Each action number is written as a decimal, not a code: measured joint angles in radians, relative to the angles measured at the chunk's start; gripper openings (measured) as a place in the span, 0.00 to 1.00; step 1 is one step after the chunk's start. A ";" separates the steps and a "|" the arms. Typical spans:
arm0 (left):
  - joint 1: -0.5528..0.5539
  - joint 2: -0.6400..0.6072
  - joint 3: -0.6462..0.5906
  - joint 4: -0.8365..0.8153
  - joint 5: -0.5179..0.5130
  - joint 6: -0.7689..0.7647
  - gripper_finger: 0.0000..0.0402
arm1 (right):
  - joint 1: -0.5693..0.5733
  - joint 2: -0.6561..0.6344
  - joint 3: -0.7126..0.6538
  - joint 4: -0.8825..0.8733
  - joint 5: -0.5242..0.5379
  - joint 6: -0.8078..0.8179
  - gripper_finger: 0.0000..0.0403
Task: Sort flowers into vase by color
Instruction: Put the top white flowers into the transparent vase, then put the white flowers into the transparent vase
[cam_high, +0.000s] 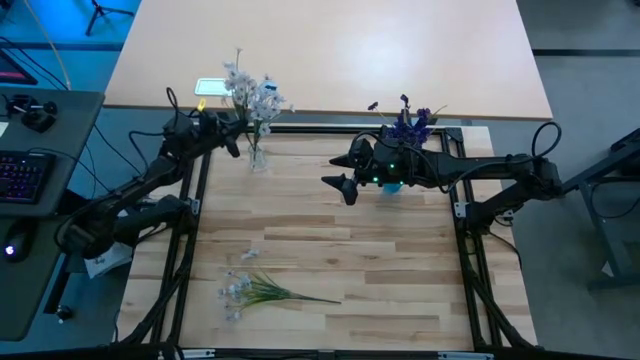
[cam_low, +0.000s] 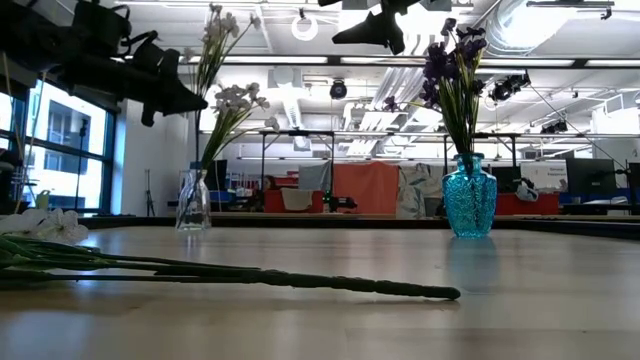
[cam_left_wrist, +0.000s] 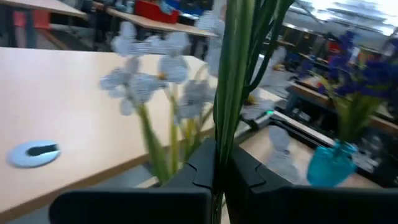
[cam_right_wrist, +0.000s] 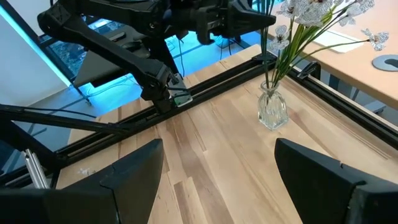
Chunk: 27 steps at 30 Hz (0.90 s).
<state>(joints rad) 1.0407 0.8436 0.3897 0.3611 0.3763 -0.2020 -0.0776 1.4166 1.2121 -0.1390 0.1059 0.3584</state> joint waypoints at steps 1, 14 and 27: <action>-0.006 0.000 0.000 -0.001 0.003 0.003 0.02 | 0.000 0.000 0.000 0.000 0.000 0.000 0.75; -0.022 0.000 0.000 -0.161 -0.021 0.022 0.22 | 0.000 0.000 0.000 0.000 0.000 0.000 0.76; -0.022 -0.038 0.006 -0.365 0.066 0.044 0.44 | 0.000 0.000 0.000 0.000 0.000 0.000 0.76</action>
<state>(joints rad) 1.0183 0.8051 0.3952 -0.0038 0.4419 -0.1577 -0.0776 1.4166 1.2121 -0.1390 0.1059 0.3584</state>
